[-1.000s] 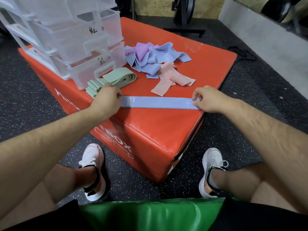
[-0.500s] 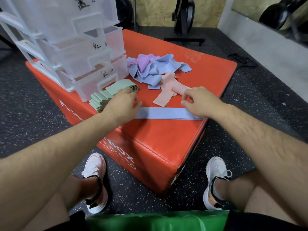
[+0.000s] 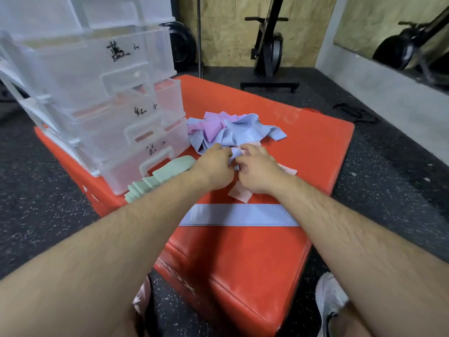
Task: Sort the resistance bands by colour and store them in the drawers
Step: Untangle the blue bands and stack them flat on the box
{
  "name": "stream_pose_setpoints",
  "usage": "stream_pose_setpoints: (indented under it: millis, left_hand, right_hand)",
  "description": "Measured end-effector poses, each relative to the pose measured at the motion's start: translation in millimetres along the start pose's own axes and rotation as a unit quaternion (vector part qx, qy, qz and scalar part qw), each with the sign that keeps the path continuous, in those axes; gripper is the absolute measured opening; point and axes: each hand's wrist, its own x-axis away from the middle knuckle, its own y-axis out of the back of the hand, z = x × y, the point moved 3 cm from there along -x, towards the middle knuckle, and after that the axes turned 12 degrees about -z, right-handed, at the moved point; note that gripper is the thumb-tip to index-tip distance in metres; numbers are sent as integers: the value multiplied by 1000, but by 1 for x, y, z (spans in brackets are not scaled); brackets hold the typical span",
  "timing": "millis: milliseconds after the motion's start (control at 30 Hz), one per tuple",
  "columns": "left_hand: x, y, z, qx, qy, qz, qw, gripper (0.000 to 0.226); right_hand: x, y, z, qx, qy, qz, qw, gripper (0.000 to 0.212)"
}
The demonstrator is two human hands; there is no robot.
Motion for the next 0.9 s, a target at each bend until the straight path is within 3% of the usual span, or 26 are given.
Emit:
stream_pose_setpoints:
  millis: [33,167,233,333,433,667,900]
  left_hand:
    - [-5,-3,3,-10,7,9,1000,14]
    - [-36,-30,38,-1,47,10,999,59]
    - [-44,-35,46,21,74,20,997,54]
    - [-35,-20,30,44,93,-21,994,21]
    - [-35,-19,25,64,92,-44,993,28]
    - [-34,-3,35,61,100,-56,992,43]
    - [-35,22,12,184,64,-198,961,40]
  right_hand:
    - [-4,-3,0,2,-2,0,1000,36]
    - [-19,-1,2,-49,-20,-89,995,37]
    - [-27,-4,0,-55,-45,-91,993,40]
    - [-36,-17,-2,-13,-61,-29,998,46]
    - [-43,-24,2,-19,-60,-9,998,34]
    - [-44,-1,-2,-64,-81,-98,990,54]
    - [-33,55,-8,-197,13,-217,956,64]
